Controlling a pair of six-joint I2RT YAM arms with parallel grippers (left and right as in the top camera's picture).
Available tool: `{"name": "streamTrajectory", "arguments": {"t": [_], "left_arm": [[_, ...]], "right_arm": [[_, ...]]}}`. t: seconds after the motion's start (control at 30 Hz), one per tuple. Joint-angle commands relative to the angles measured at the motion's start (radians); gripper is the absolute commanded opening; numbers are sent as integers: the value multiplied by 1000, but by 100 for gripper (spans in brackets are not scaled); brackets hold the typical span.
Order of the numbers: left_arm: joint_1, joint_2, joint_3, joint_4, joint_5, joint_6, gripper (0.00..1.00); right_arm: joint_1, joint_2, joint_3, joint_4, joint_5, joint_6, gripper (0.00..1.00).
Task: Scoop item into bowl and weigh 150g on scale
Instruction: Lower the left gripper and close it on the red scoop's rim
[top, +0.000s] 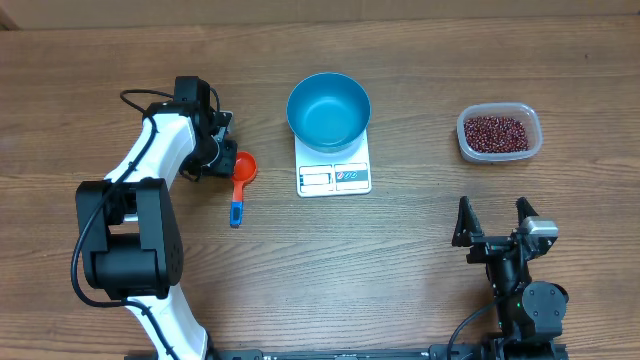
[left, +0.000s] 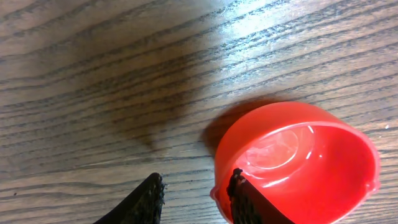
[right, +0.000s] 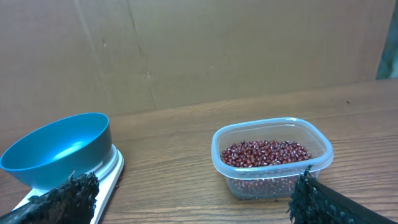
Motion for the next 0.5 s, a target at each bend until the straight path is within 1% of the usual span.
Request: {"name": "streamTrajectory", "arguments": {"t": [0.0,0.1,0.2,0.37,0.47], "left_arm": [[-4,15,20,3,11,8,38],[-4,15,20,3,18,8,53],[-4,15,20,4,18,4,62],[-4,15,20,4,18,4,70],[-4,22,19,6,18,4,72]], "right_arm": [[6,-10,-11,6,-1,-5,100],[6,-10,-11,6,-1,-5,100],[6,-10,-11,6,-1,-5,100],[6,-10,-11,6,-1,-5,100],[6,-10,-11,6,-1,-5,100]]}}
